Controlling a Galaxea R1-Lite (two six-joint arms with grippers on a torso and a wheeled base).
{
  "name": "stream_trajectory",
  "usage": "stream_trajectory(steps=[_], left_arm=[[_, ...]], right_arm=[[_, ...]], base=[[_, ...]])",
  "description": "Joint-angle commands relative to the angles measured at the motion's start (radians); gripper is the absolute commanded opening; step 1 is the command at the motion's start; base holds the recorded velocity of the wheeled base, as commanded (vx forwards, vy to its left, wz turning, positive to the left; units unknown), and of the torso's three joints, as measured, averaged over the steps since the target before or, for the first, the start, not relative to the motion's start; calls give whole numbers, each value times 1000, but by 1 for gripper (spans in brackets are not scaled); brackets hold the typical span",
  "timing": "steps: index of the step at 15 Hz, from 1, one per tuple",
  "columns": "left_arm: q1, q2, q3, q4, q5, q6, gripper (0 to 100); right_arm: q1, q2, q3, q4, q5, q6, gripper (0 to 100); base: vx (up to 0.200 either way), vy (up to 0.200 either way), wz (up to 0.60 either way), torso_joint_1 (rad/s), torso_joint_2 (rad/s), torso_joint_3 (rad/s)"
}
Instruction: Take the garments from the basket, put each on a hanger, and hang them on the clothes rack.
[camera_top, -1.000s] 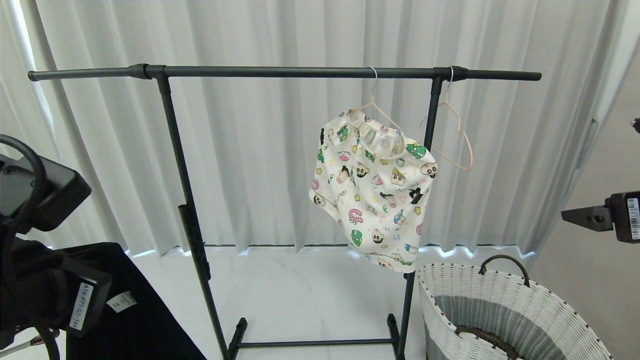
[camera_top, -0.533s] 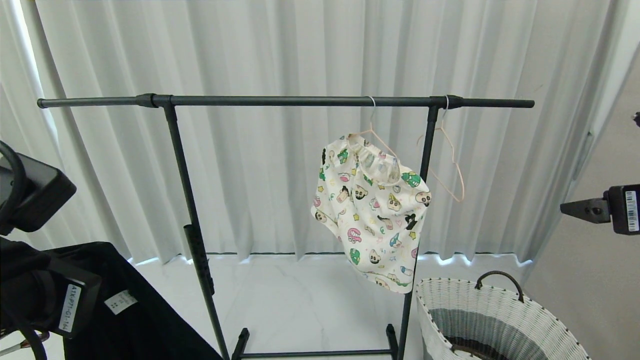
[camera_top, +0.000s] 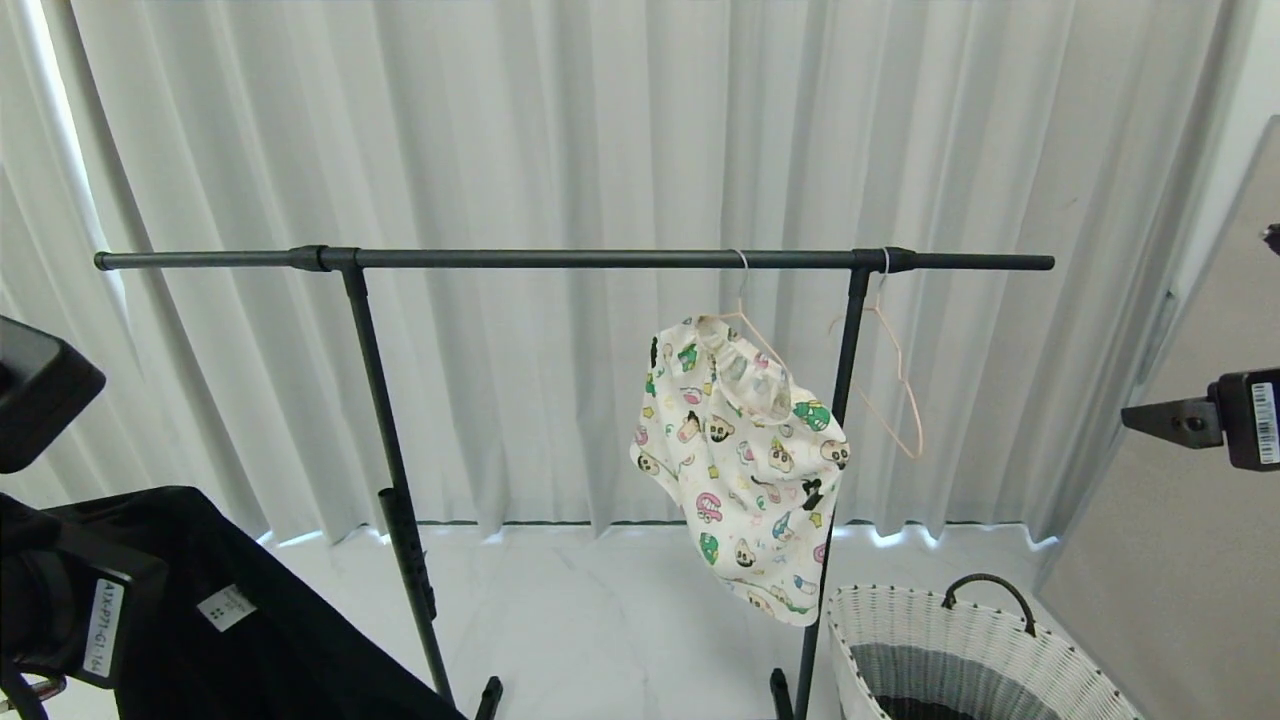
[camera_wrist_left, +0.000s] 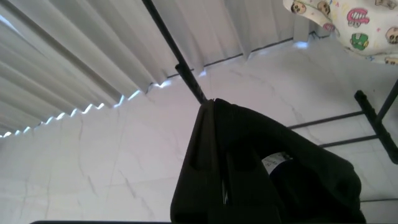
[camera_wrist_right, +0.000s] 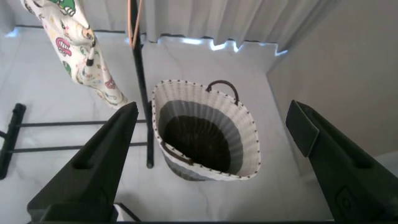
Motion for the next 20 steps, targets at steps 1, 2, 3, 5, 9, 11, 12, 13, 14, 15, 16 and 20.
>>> stream_trajectory(steps=[1,2,3,5,9,11,12,13,14,15,16,20], left_arm=[[0,-12,-2,0,1,1,0],[0,-10,-7,0,1,1,0],[2,-12,-10,0,1,1,0],[2,-12,-16,0,3,2,0],[0,-13,-20,0,14,4,0],[0,-12,-25,0,14,10,0],[0,-12,-25,1,14,13,0],[0,-12,-26,0,14,14,0],[0,-13,-34,0,14,21,0],[2,-13,-36,0,15,24,0],[2,-13,-33,1,18,27,0],[-3,-19,-30,0,18,28,0]], right_arm=[[0,7,5,-27,21,-10,100],[0,15,5,-66,56,-16,100],[0,24,5,-102,83,-25,100],[0,44,4,-139,91,-42,100],[0,88,4,-182,91,-44,100],[-3,123,4,-197,91,-39,100],[-6,139,4,-207,91,-39,100],[-9,171,2,-230,90,-36,100],[-12,209,2,-273,91,-36,100],[-15,242,2,-300,91,-38,100],[-15,274,1,-311,93,-38,100],[7,383,1,-342,100,19,100]], base=[[0,0,0,66,-159,-90],[0,0,0,36,-80,-51],[200,0,0,27,-46,-22],[200,0,0,10,-22,-7],[200,0,0,10,-4,-2],[200,0,0,7,0,0],[200,0,0,2,2,2],[200,0,0,2,2,2],[200,0,0,7,2,-2],[200,0,0,2,2,2],[200,0,0,-2,2,2],[50,0,0,1,1,2]])
